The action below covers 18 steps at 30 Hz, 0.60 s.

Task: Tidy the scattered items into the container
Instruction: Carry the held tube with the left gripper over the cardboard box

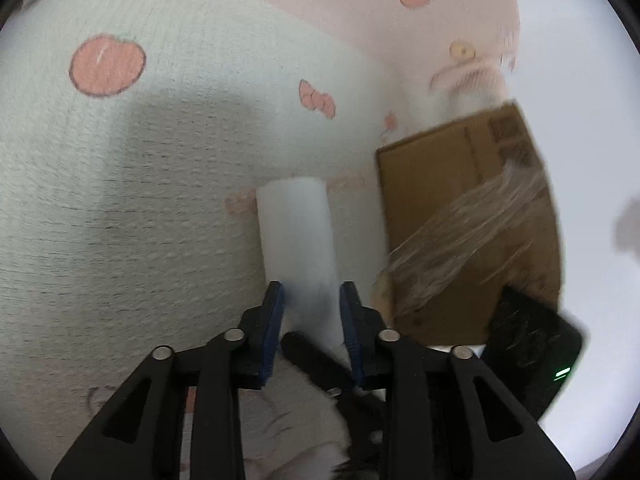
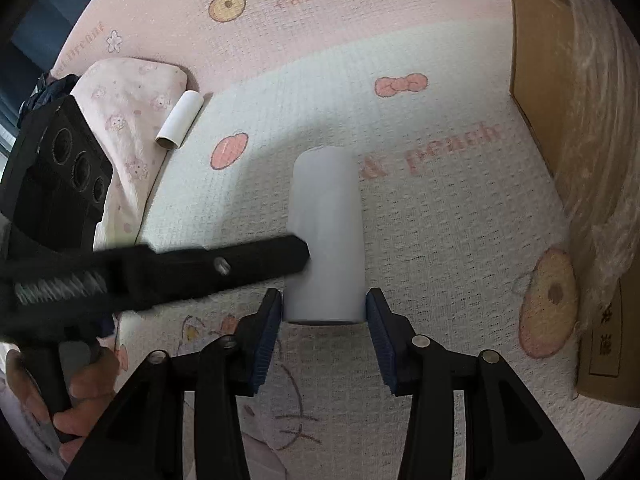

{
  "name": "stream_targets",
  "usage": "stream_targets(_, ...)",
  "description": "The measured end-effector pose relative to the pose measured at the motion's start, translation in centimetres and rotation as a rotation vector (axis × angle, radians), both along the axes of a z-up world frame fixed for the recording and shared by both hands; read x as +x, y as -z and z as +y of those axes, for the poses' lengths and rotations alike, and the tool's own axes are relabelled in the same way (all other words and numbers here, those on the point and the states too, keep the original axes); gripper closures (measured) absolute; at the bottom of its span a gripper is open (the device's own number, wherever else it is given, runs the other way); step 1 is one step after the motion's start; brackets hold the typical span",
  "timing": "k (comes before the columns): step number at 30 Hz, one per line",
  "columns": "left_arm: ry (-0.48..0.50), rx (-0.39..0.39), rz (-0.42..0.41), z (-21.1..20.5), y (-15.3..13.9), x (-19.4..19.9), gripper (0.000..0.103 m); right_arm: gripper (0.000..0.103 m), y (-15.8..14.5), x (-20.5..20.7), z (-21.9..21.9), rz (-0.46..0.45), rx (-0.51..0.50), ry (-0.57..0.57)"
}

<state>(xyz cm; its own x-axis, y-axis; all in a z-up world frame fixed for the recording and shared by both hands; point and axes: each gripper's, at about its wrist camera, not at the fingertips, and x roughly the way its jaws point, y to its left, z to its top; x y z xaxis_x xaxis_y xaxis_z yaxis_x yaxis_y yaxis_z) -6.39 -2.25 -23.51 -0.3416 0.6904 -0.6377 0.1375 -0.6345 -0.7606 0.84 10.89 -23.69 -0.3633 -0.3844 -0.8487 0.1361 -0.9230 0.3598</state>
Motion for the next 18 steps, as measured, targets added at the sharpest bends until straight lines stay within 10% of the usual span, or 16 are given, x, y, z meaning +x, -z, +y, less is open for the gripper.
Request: stream_targets(18,0.039,-0.038,-0.005,1.6,1.4,-2.2,0.055,0.061,0.4,-2.3,-1.7,0.014,0.040,-0.025)
